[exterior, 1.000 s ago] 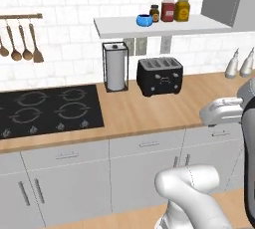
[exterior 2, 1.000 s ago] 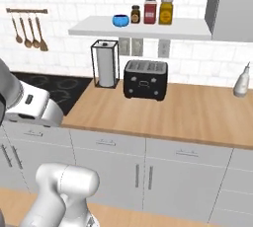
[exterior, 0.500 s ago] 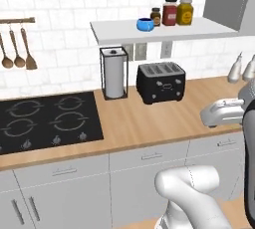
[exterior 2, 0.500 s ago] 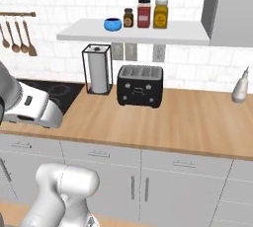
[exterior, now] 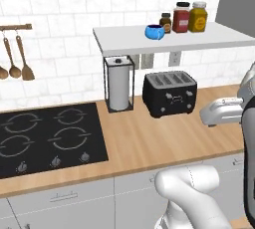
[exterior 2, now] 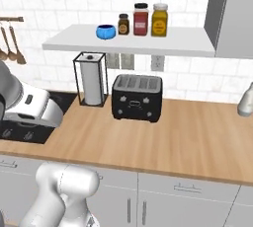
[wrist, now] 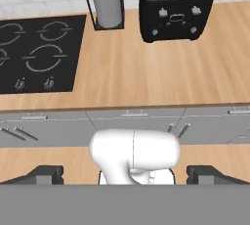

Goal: Gather all objects into one cabinet and sort the glasses and bowls to opposite sides.

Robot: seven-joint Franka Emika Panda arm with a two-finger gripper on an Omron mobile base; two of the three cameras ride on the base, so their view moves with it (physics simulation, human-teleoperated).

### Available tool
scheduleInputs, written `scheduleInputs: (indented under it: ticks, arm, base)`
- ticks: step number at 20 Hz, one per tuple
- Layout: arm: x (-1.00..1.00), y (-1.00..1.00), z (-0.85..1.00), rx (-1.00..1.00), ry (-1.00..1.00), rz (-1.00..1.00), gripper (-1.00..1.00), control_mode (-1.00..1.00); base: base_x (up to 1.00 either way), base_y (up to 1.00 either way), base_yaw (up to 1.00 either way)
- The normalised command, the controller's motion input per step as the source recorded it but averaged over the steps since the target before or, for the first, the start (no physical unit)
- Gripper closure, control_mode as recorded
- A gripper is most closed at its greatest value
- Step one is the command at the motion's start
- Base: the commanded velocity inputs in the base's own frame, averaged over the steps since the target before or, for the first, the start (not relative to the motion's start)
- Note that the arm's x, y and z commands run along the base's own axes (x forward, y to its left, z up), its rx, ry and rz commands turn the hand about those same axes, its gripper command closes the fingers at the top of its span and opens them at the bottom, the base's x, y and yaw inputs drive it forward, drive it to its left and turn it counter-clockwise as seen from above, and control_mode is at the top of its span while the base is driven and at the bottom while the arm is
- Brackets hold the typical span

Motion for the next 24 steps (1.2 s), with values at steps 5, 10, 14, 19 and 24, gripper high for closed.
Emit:
scheduleInputs:
  ticks: [5, 10, 14, 19, 24]
  arm:
    - [0.00, 0.00, 0.00, 0.00, 0.00, 0.00, -1.00, 1.00]
    - [0.00, 0.00, 0.00, 0.00, 0.00, 0.00, -1.00, 1.00]
    - [-0.02, 0.00, 0.00, 0.00, -0.03, 0.00, -1.00, -1.00]
    - [-0.32, 0.01, 0.39, 0.00, -0.28, 0.00, -1.00, -1.00]
    - [-0.08, 0.01, 0.67, 0.00, -0.31, 0.00, -1.00, -1.00]
  base:
    - [0.30, 0.00, 0.00]
    - [0.28, 0.00, 0.00]
    - [0.02, 0.00, 0.00]
    - [0.00, 0.00, 0.00]
    - [0.00, 0.00, 0.00]
